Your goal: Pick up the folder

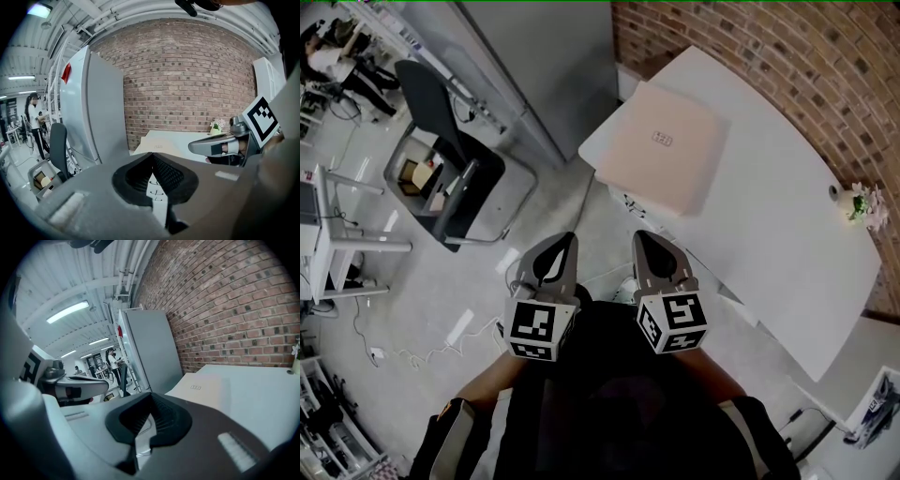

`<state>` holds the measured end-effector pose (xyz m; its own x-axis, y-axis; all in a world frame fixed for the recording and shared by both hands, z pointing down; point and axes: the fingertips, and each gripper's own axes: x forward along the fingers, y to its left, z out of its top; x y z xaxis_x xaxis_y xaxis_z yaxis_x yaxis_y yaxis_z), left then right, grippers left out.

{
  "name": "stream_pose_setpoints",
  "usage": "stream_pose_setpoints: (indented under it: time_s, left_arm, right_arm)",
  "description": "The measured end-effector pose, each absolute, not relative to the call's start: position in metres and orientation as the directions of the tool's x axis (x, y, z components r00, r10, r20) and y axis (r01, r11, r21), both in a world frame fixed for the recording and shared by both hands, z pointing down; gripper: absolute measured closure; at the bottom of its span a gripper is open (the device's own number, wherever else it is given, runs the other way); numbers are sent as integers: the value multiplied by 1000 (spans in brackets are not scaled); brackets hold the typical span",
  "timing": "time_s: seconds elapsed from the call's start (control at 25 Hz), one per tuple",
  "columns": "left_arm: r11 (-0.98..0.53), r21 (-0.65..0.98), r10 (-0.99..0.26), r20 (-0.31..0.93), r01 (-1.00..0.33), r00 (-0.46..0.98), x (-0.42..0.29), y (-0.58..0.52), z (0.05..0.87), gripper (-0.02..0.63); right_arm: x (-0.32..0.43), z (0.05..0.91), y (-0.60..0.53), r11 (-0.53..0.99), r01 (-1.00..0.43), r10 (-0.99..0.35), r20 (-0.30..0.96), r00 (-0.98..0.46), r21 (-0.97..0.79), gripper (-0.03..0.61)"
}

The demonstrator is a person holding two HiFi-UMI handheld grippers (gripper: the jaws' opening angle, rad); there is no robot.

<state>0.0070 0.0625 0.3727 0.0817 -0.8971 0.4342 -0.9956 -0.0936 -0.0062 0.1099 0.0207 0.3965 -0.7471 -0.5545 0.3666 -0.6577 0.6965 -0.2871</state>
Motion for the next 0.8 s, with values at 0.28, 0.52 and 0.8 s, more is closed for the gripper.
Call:
stream_pose_setpoints:
  time_s: [0.28,0.52,0.8]
  left_arm:
    - [-154,11,-891,432,-988,143,18,48,376,614]
    - [-228,51,-880,417,-972,229,20,11,385,614]
    - [-318,106,-846,416,-942,332,17,-46,390,614]
  right_arm:
    - [123,398,13,655,-703,-598,379,-706,-276,577]
    - [131,403,-13,591,-769,-659,403,-635,-243,577]
    - [132,408,-56,501,-838,-710,453,-540,-215,577]
